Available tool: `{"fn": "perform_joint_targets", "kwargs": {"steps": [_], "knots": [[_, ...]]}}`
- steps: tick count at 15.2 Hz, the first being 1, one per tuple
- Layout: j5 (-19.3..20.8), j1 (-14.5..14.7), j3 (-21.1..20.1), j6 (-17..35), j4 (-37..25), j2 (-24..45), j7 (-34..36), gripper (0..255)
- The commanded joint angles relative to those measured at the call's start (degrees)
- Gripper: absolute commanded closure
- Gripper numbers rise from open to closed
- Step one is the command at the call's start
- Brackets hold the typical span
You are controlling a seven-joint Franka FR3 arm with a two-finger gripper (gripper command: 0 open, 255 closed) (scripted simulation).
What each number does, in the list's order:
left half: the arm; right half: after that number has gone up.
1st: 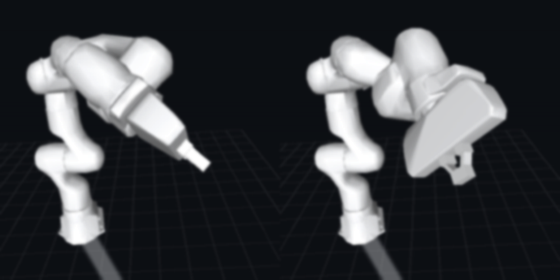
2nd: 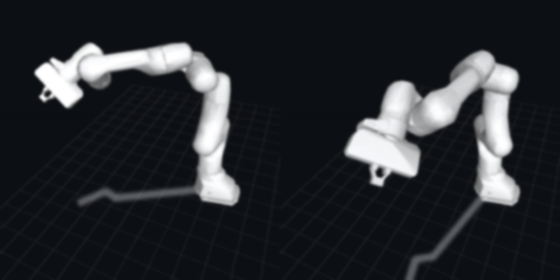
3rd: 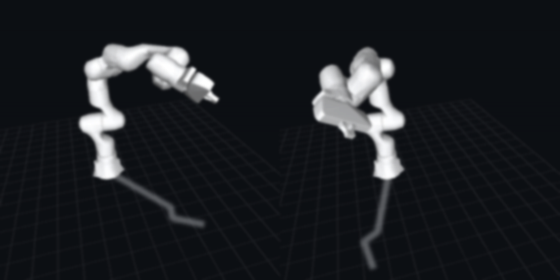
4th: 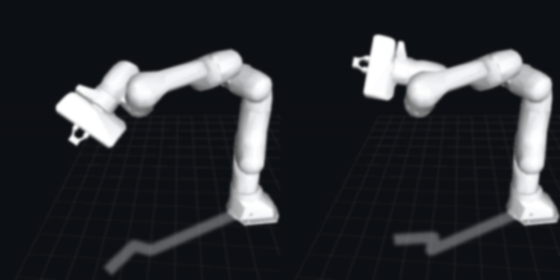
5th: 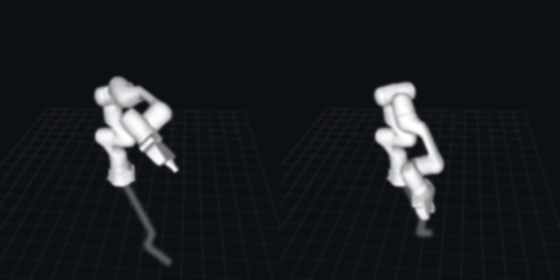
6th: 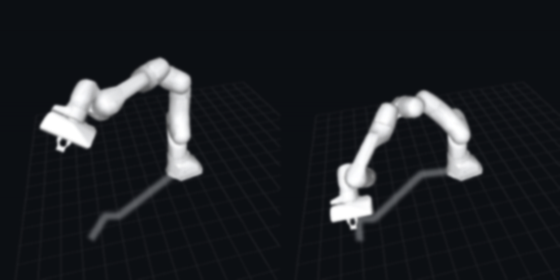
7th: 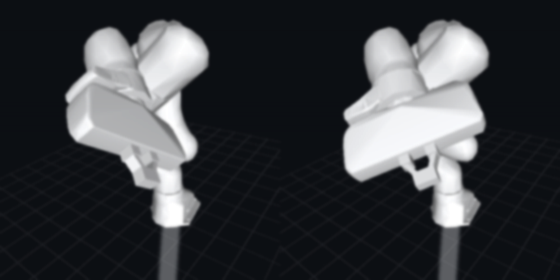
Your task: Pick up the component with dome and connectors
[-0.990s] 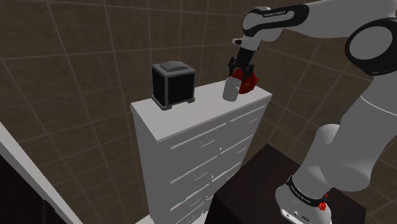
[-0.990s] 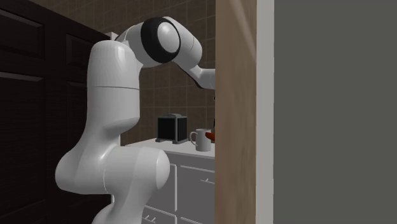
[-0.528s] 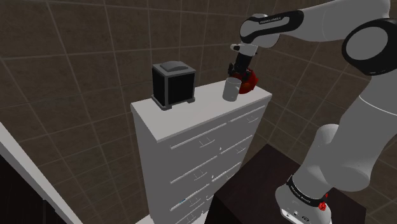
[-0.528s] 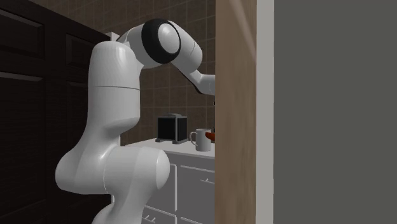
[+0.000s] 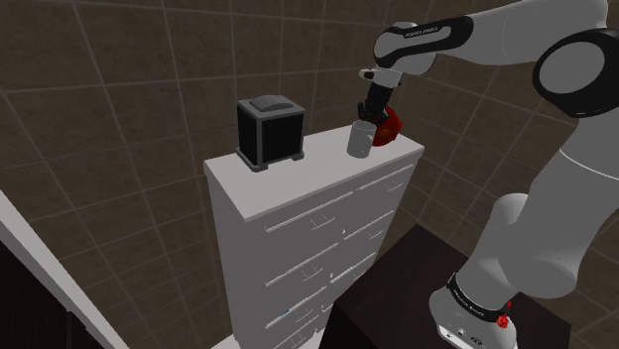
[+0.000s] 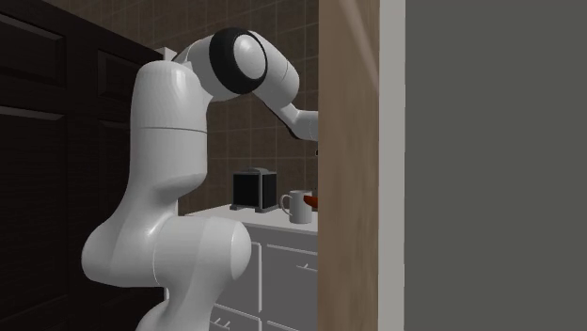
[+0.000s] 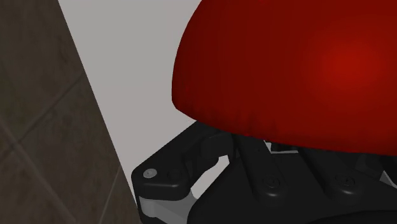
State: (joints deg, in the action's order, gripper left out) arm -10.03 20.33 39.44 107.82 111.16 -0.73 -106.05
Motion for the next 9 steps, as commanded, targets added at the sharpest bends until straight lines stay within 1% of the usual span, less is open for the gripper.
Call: {"fn": "perform_joint_targets", "kwargs": {"steps": [1, 9], "knots": [[0.0, 0.0, 0.0, 0.0, 0.0, 0.0, 0.0, 255], [0.9, 0.1, -0.1, -5.9, -5.3, -0.9, 1.4, 255]]}}
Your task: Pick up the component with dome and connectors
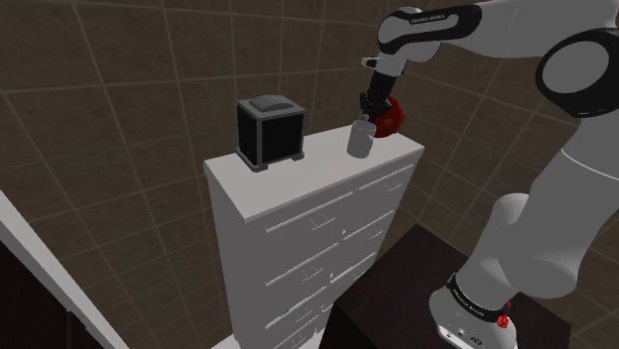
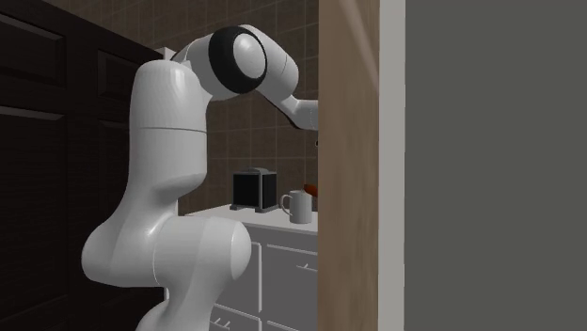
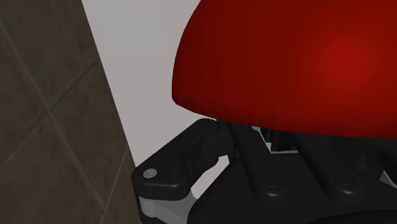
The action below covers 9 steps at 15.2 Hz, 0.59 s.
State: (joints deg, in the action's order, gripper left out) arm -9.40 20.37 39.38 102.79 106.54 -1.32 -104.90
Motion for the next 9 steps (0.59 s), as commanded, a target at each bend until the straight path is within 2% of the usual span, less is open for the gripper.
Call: {"fn": "perform_joint_targets", "kwargs": {"steps": [1, 7, 9], "knots": [[0.3, 0.0, 0.0, -1.6, -1.4, -0.4, 0.4, 255], [0.4, 0.0, 0.0, -6.2, -6.0, -0.3, 1.0, 255], [0.4, 0.0, 0.0, -6.3, -6.2, -0.3, 1.0, 255]]}}
